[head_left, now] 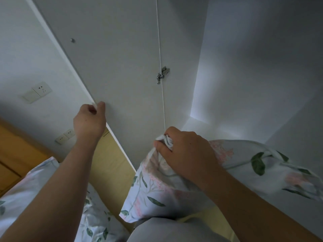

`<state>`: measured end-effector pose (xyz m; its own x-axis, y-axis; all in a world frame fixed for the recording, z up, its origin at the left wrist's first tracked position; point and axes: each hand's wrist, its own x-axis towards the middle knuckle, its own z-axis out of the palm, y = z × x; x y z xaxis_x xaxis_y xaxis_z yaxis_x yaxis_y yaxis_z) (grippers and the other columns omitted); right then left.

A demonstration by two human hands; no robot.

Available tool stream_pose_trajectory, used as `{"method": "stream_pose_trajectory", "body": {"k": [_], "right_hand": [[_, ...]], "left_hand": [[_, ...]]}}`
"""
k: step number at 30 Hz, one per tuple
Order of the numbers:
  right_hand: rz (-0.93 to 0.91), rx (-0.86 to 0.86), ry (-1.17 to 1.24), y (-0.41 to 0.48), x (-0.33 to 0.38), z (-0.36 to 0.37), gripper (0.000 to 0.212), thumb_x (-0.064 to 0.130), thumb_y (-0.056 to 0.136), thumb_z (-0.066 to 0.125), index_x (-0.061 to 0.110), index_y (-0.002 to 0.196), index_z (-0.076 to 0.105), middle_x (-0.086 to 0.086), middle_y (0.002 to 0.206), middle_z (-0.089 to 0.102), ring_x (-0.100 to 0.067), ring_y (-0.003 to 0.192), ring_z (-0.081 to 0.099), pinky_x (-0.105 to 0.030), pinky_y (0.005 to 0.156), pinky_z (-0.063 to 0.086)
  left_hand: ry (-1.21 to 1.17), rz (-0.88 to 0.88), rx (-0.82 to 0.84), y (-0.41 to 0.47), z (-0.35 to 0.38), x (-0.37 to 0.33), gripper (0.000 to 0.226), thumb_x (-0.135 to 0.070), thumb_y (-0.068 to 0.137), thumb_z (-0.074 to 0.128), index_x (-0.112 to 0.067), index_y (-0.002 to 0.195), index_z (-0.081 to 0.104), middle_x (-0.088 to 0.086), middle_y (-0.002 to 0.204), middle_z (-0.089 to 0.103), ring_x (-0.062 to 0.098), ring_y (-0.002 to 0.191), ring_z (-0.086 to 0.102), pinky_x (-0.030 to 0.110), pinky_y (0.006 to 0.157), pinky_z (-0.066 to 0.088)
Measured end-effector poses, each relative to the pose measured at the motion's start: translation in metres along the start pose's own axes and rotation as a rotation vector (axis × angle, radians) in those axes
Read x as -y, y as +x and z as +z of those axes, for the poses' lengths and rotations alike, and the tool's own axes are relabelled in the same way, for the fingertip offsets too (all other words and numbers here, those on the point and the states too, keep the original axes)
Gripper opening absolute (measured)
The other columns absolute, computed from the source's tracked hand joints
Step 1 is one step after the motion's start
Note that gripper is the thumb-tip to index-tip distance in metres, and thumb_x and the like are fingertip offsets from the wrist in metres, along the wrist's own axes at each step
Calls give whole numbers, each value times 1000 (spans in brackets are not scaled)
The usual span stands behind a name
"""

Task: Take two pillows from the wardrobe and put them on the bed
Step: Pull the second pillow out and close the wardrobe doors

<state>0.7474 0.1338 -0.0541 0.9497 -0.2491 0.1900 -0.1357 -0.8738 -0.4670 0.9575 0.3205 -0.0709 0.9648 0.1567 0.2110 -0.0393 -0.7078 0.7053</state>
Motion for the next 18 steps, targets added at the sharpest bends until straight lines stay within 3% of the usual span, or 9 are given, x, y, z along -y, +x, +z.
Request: {"method": "stream_pose_trajectory", "body": {"k": [4,8,12,18], "right_hand": [[64,-7,-23,-7,-1,4,36,62,98,44,30,82,45,11,64,48,-16,64,58,-31,63,49],[175,5,-54,-8,-3,7,42,62,97,40,28,73,42,4,71,62,-23,71,67,-36,70,56],[288,2,-81,-13,-10,3,45,61,99,40,26,70,37,6,68,51,-25,73,66,-33,67,50],[423,-84,-88,-18,-23,1,44,59,99,40,29,67,33,5,70,58,-22,69,65,-36,70,56]], "left_hand": [[60,175,59,-30,3,-15,48,-52,94,52,-8,79,59,3,65,59,27,70,54,31,66,36],[190,429,204,-55,17,-45,48,-52,93,52,-12,68,57,-1,55,53,24,59,53,29,57,38],[329,626,336,-70,40,-83,54,-59,92,49,-13,63,59,1,55,57,25,58,58,30,57,48],[294,811,441,-90,91,-137,61,-63,89,47,-14,53,53,-1,50,53,23,57,58,28,58,50]]}}
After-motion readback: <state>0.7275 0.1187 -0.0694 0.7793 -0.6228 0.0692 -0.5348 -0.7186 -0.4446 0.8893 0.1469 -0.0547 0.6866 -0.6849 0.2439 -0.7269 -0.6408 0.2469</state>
